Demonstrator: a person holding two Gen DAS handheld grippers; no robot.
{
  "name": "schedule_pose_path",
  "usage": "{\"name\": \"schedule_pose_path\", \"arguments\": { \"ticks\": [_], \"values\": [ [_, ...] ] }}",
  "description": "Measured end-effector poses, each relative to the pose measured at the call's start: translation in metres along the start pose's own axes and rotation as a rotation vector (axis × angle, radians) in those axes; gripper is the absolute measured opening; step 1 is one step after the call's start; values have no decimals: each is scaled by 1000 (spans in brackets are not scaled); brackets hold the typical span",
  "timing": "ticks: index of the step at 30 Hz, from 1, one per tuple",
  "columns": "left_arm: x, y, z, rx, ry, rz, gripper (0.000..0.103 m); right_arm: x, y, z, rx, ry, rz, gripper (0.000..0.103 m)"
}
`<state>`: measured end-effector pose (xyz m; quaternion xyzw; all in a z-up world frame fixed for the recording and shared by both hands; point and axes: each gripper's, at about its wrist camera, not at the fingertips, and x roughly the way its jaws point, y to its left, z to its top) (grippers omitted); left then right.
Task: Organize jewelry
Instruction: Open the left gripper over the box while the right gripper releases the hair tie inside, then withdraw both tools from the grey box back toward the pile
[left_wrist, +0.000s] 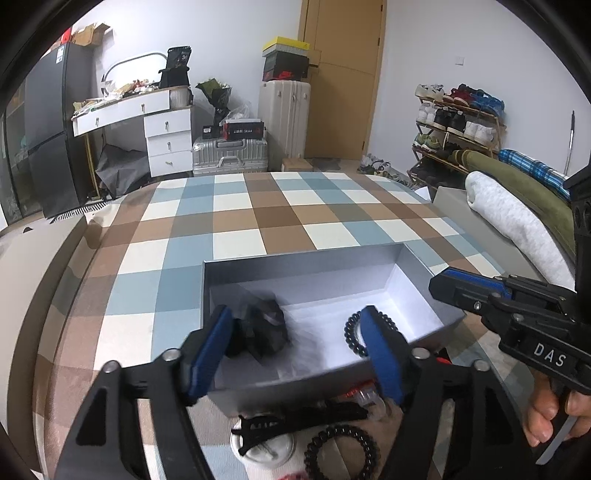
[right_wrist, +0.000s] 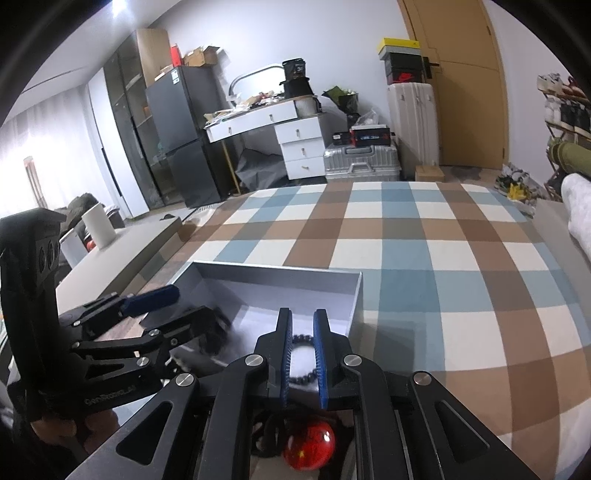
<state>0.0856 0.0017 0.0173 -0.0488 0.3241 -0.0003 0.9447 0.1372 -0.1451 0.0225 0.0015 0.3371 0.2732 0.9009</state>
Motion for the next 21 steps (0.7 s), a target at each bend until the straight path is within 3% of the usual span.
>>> {"name": "schedule_pose_path", "arguments": {
  "ticks": [3,5,8,10,21],
  "values": [
    [-10,0,-4,1,-11,5,83,-7,0,-5,-10,-4,-4,44],
    [-17,0,-8,-1,-16,-11,86,-16,0,-10,-16,-13,-10,74],
    [-26,-1,-14,5,-9,-14,95,-23,1,-14,-26,-13,-16,97],
    [-33,-1,-19,10,-23,-2,102,-28,1,-19,-28,-16,-15,100],
    [-41,11,-32,-24,-17,19,102,-33,-2,-45,2,53,-9,103]
  ]
}}
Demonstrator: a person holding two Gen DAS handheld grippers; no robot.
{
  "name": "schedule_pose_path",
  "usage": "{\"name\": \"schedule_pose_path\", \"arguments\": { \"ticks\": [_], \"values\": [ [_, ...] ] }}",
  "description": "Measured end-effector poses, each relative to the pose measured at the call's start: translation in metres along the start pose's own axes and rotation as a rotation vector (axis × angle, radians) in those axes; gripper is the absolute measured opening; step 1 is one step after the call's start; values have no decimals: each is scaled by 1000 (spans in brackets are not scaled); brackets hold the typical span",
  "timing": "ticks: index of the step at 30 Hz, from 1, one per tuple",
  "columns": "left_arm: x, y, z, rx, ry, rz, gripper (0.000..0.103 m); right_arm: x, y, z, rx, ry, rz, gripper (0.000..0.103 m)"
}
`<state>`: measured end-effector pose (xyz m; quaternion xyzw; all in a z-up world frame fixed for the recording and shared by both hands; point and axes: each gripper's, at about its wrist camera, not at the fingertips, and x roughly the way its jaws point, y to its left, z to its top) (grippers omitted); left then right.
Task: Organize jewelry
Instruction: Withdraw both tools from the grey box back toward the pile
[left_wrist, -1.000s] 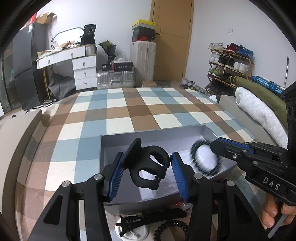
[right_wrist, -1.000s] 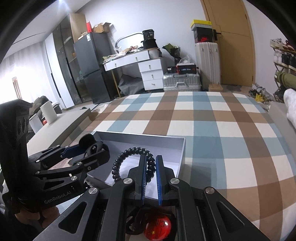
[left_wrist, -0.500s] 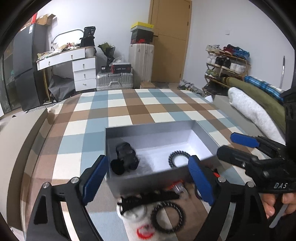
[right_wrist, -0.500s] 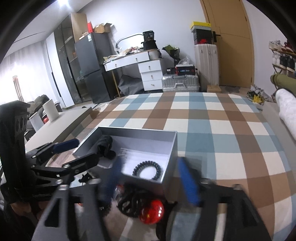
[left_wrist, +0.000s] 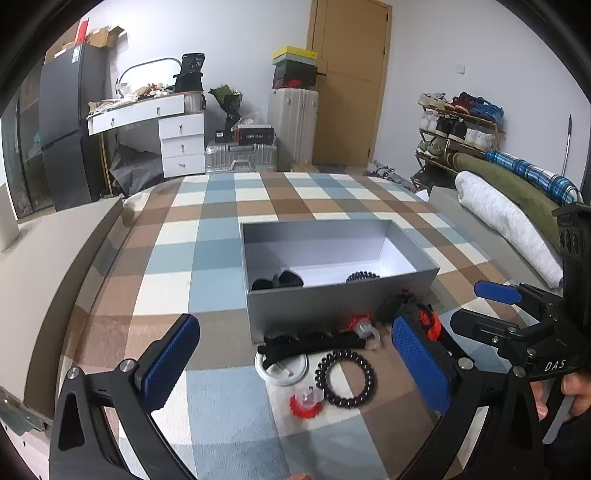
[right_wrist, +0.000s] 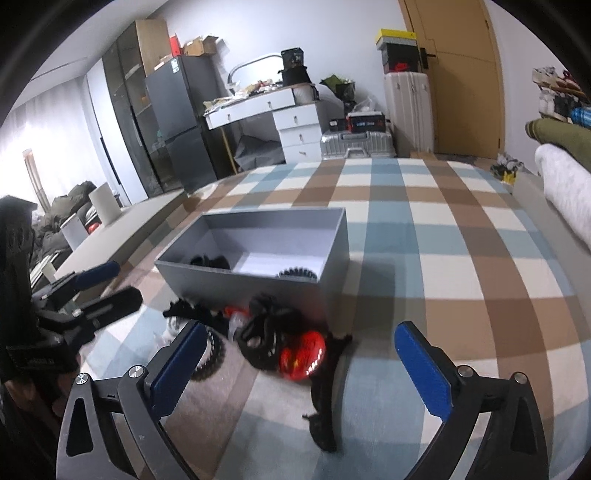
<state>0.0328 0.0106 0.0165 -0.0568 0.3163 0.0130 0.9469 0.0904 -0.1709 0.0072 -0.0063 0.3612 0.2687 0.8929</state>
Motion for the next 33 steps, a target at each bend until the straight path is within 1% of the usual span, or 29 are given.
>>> {"name": "schedule_pose_path", "arguments": {
  "ticks": [6,10,13,19,22,25,26,28,31,33],
  "values": [
    [6,2,-5,5,16,2,102,3,-4,-10,3,12,-17,103],
    [9,2,-10,18,28,11,102,5,-1,-14,-2,26,-5,103],
    [11,2,-13,15,42,3,102,6,3,-16,-12,36,9,101],
    [15,2,-17,21,61,3,102,7,6,-17,-37,62,-6,100],
    [16,2,-18,20,68,6,102,8,4,-17,-32,73,-19,96],
    [16,3,-18,14,71,1,102,10,1,-17,-35,96,-28,87],
    [16,3,-18,15,73,0,102,11,1,-18,-39,103,-35,83],
    [17,3,-18,18,74,6,102,12,2,-21,-55,123,-49,80],
    [17,2,-19,18,78,3,102,13,2,-26,-61,142,-52,71],
    [18,2,-19,17,80,6,102,15,2,-29,-64,150,-57,67]
  ]
}}
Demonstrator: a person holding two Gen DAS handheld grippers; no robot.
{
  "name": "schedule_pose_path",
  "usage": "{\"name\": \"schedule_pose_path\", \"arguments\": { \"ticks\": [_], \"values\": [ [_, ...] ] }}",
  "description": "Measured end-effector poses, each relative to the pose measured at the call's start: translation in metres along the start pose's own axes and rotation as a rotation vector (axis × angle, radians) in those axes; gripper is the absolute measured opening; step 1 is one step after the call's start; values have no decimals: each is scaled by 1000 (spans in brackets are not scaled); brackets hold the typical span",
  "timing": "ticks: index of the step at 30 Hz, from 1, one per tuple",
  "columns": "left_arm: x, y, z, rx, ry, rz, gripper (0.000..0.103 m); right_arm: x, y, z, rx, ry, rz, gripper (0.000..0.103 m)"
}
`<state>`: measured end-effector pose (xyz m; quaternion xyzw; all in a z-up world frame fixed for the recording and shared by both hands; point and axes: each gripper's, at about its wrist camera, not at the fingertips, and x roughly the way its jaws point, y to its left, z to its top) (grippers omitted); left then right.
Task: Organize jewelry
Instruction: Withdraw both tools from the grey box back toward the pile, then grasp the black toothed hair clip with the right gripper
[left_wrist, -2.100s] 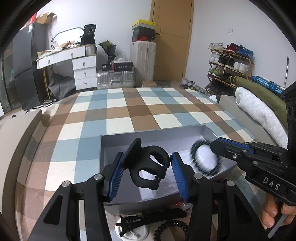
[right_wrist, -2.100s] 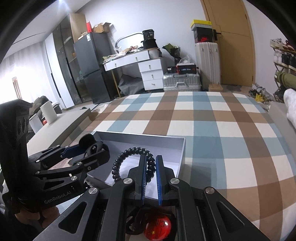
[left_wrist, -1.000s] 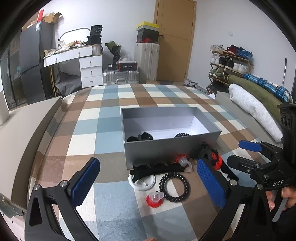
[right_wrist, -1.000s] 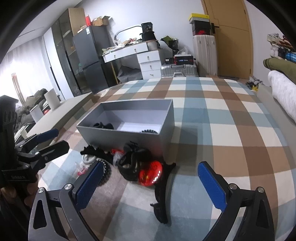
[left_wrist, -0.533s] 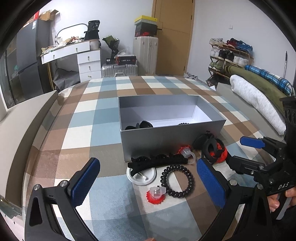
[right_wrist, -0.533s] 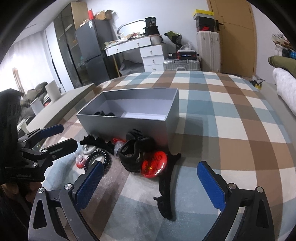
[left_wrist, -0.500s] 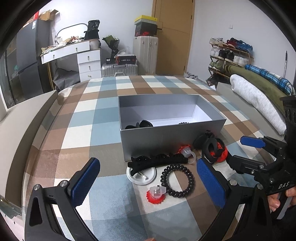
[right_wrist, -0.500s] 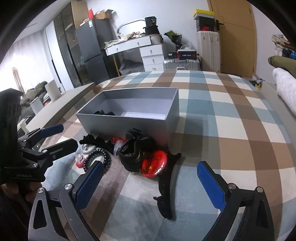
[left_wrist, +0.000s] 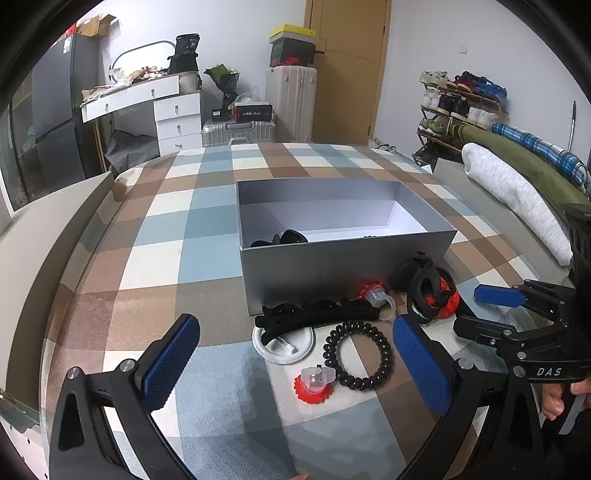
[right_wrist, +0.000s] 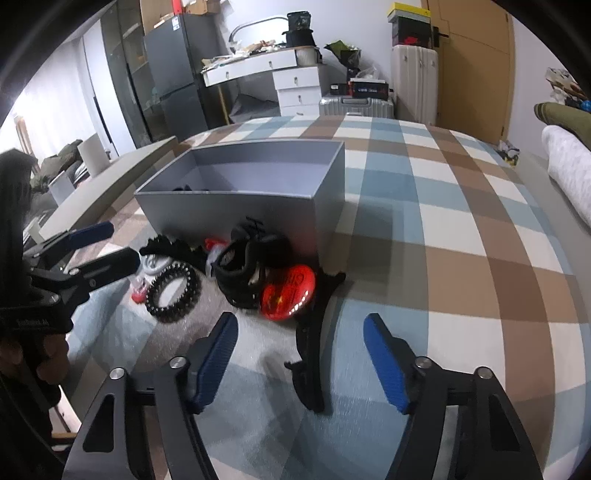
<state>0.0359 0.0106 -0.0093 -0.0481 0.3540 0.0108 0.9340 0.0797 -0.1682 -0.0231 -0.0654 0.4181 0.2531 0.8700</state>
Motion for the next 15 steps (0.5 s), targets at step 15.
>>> {"name": "schedule_pose_path", "arguments": {
  "ticks": [15],
  "values": [
    [1,-1,0,-2,13,-19,102,7,7,-2,-45,45,-31,29]
  ]
}}
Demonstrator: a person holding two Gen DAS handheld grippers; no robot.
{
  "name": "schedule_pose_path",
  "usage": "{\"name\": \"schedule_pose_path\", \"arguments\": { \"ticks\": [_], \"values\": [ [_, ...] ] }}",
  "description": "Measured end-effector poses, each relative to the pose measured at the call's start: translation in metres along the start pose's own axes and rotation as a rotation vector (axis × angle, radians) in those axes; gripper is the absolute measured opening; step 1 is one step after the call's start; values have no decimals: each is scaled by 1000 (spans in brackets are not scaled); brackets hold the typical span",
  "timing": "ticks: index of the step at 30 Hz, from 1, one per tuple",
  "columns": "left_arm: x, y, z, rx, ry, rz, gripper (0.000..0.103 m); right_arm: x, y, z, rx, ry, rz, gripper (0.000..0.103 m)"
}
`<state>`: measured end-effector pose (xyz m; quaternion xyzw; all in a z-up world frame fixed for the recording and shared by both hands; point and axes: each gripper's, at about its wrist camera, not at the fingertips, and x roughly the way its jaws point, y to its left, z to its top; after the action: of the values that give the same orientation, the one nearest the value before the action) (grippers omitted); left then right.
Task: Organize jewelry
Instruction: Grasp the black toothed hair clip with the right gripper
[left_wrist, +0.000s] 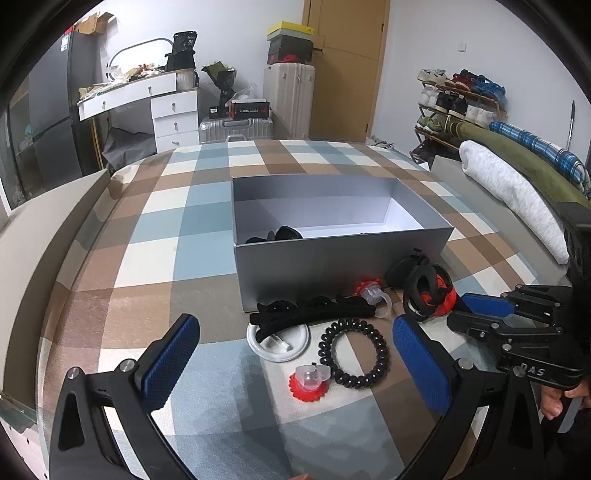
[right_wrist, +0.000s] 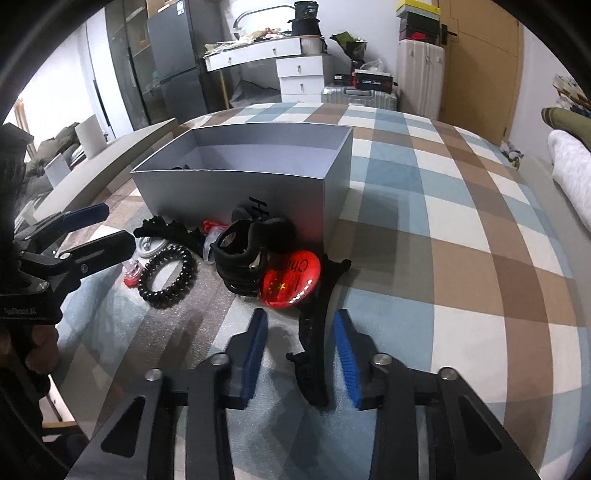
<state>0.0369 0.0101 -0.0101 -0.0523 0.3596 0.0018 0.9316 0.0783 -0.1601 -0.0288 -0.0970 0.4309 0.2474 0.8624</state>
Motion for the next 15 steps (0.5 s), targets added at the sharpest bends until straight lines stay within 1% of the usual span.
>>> {"name": "schedule_pose_path", "arguments": {
  "ticks": [2,3,4,9,15],
  "values": [
    [0,-1,0,2,2,0,102,0,2,-1,-17,-2,-23,21],
    [0,-1,0,3,2,1,102,1,2,0,-21,-3,-29,19],
    [0,-2,0,4,3,1,102,1,2,0,-22,-4,-32,13],
    [1,-3,-1,9,8,-1,102,-2,-1,0,-8,-19,-2,13],
    [-1,-3,-1,9,8,-6,102,-19,-8,5,33,-110,-7,13]
  ]
}}
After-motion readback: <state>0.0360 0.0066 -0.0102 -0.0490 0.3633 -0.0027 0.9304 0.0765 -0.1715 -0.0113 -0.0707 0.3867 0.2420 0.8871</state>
